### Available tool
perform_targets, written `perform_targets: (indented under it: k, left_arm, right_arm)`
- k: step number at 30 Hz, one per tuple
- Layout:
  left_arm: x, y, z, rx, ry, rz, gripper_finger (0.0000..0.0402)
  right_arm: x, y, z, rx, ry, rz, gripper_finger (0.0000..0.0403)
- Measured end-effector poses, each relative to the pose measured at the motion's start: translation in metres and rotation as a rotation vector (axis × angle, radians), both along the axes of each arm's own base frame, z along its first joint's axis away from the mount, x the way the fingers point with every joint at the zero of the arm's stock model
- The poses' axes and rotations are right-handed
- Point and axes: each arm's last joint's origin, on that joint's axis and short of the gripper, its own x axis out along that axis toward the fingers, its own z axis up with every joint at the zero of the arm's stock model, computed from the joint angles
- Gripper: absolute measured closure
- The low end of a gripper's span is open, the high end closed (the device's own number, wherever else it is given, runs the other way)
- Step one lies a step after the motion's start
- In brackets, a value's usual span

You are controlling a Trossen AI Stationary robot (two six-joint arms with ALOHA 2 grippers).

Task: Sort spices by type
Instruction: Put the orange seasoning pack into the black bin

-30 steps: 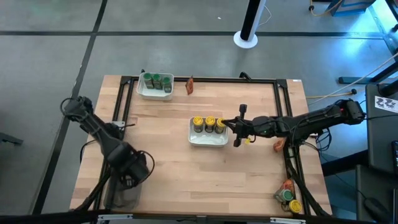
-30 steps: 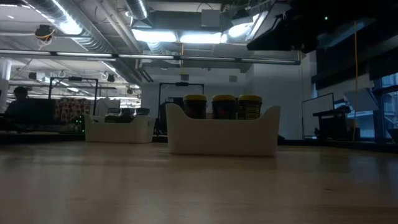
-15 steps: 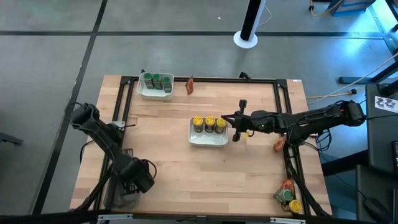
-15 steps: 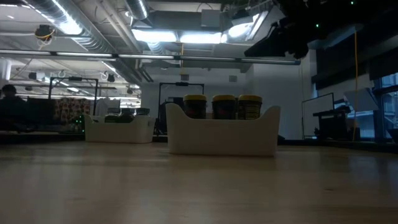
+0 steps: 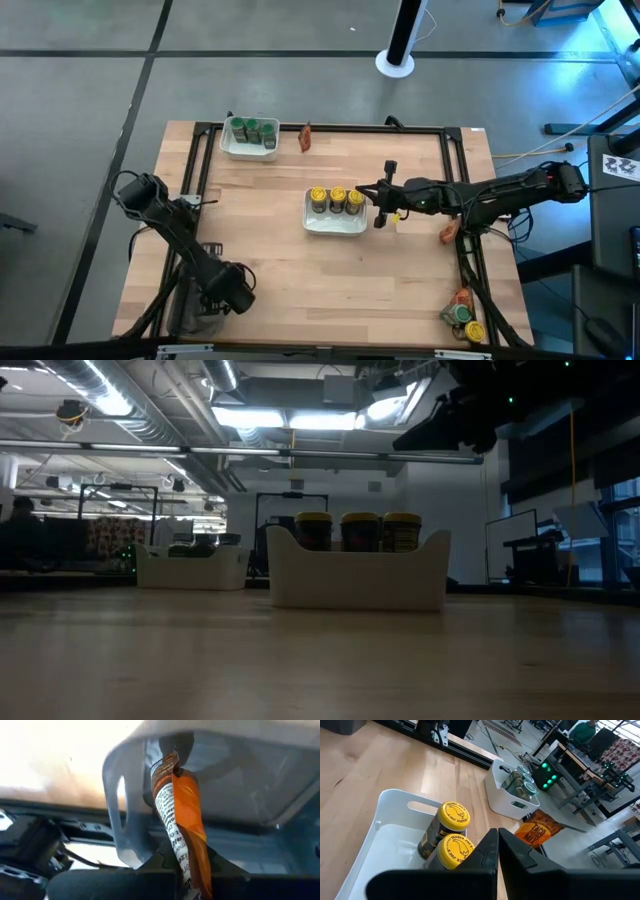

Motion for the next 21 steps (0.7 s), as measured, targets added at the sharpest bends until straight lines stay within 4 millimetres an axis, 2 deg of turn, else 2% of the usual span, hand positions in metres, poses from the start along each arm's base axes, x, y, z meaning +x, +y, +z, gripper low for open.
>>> perform_targets:
  k: [21]
  left_arm:
    - [0.0046, -0.0015, -0.0022, 0.027, -0.087, 0.000, 0.0398]
  right_arm:
    - [0.0000, 0.0000, -0.0001, 0.000, 0.001, 0.000, 0.0389]
